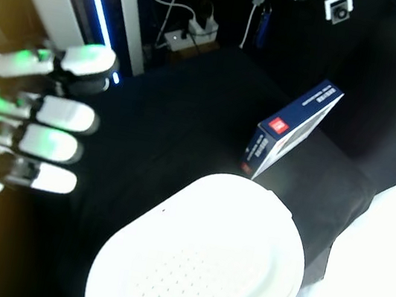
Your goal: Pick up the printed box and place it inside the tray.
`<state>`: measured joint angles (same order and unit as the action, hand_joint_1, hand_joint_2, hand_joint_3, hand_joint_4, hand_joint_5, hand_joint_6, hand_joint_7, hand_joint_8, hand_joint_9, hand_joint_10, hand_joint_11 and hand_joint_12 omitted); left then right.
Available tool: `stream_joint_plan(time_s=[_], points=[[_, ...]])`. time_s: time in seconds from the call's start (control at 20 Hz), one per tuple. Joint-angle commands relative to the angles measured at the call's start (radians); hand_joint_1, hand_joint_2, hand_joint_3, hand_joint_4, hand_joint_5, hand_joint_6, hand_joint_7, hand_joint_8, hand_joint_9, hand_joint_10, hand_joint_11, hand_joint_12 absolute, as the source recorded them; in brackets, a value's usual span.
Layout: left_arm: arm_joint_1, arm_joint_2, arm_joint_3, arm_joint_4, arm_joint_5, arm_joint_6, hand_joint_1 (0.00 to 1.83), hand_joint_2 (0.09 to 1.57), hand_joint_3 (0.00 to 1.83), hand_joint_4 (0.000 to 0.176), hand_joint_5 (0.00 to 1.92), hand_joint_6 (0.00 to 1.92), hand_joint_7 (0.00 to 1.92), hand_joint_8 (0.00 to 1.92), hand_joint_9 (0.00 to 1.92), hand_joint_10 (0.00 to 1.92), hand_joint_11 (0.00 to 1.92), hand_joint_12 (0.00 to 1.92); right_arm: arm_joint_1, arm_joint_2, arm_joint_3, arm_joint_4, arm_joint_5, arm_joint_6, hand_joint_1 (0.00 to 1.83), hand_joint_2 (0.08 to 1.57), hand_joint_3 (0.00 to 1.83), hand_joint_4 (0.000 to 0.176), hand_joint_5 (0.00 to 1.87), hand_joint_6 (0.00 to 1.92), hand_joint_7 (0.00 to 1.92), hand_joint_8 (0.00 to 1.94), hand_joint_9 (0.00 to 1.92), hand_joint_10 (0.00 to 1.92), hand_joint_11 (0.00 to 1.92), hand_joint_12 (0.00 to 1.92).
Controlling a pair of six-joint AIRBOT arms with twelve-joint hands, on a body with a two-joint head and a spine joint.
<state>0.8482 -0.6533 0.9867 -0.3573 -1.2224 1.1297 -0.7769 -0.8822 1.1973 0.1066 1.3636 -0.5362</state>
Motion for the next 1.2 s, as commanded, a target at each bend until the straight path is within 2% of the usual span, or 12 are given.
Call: stream_joint_plan(time_s=[0.0,0.1,0.2,0.25,0.3,0.35,0.4,0.55,0.6,0.85,0.95,1.15], points=[[-0.015,0.002,0.009,-0.013,-0.101,-0.005,0.34,0.96,0.0,0.073,0.01,0.0,0.2,0.0,0.3,0.02,0.0,0.94,0.016,0.002,0.006,0.02,0.121,0.001,0.65,0.91,0.05,0.137,0.25,0.07,0.27,0.01,0.26,0.3,0.0,1.33],[-0.04,-0.006,0.024,-0.002,-0.054,-0.005,0.33,0.94,0.0,0.07,0.01,0.0,0.23,0.0,0.4,0.02,0.0,1.08,0.016,0.001,0.006,0.018,0.121,0.001,0.67,0.96,0.03,0.14,0.26,0.04,0.3,0.01,0.29,0.29,0.0,1.34],[-0.142,-0.023,0.062,0.074,0.117,-0.006,0.38,0.87,0.0,0.092,0.0,0.0,0.22,0.0,0.35,0.02,0.0,0.75,0.016,-0.002,0.006,0.017,0.121,0.001,0.68,0.93,0.01,0.122,0.28,0.04,0.3,0.01,0.29,0.28,0.0,1.31],[-0.19,-0.034,0.08,0.11,0.187,-0.01,0.42,0.85,0.0,0.087,0.0,0.0,0.19,0.0,0.32,0.01,0.0,0.59,0.016,-0.004,0.006,0.017,0.121,0.001,0.68,0.94,0.02,0.117,0.27,0.03,0.29,0.0,0.28,0.27,0.0,1.3],[-0.242,-0.048,0.098,0.15,0.274,-0.011,0.41,0.89,0.0,0.075,0.0,0.0,0.17,0.0,0.3,0.0,0.02,0.75,0.016,-0.005,0.006,0.017,0.121,0.001,0.67,0.98,0.03,0.116,0.26,0.03,0.28,0.0,0.27,0.26,0.0,1.26],[-0.309,-0.069,0.122,0.201,0.375,-0.015,0.45,0.87,0.0,0.106,0.0,0.0,0.16,0.0,0.31,0.0,0.0,0.82,0.016,-0.006,0.006,0.017,0.121,0.001,0.66,1.0,0.03,0.116,0.26,0.02,0.29,0.0,0.28,0.26,0.0,1.25],[-0.381,-0.094,0.145,0.265,0.472,-0.026,0.47,0.85,0.0,0.11,0.0,0.0,0.19,0.01,0.3,0.0,0.0,0.79,0.016,-0.006,0.006,0.017,0.121,0.001,0.7,1.04,0.03,0.113,0.26,0.02,0.3,0.0,0.28,0.25,0.0,1.21],[-0.572,-0.146,0.182,0.442,0.704,-0.027,0.44,0.77,0.0,0.084,0.0,0.0,0.14,0.0,0.2,0.0,0.0,0.63,0.016,-0.007,0.005,0.017,0.121,0.001,0.72,1.06,0.0,0.115,0.27,0.01,0.32,0.0,0.3,0.19,0.0,1.08],[-0.609,-0.156,0.183,0.494,0.773,-0.027,0.41,0.75,0.0,0.065,0.0,0.0,0.1,0.0,0.15,0.0,0.0,0.54,0.016,-0.007,0.005,0.017,0.121,0.001,0.72,1.05,0.0,0.098,0.26,0.0,0.32,0.0,0.3,0.17,0.0,1.13],[-0.689,-0.192,0.189,0.639,0.932,-0.025,0.39,0.79,0.01,0.067,0.0,0.0,0.04,0.0,0.05,0.0,0.0,0.3,0.017,-0.011,0.006,0.013,0.121,0.001,0.68,1.0,0.0,0.085,0.25,0.0,0.31,0.0,0.34,0.12,0.0,1.26],[-0.69,-0.208,0.201,0.652,0.958,-0.025,0.5,0.71,0.0,0.098,0.0,0.0,0.05,0.0,0.07,0.0,0.0,0.33,0.017,-0.012,0.006,0.013,0.121,0.001,0.72,1.05,0.01,0.092,0.24,0.0,0.3,0.0,0.33,0.11,0.0,1.23],[-0.689,-0.241,0.237,0.653,0.996,-0.024,0.54,0.68,0.0,0.099,0.0,0.0,0.04,0.0,0.08,0.0,0.0,0.29,0.017,-0.012,0.006,0.013,0.121,0.001,0.71,1.03,0.0,0.083,0.24,0.0,0.3,0.0,0.35,0.12,0.0,1.31]])
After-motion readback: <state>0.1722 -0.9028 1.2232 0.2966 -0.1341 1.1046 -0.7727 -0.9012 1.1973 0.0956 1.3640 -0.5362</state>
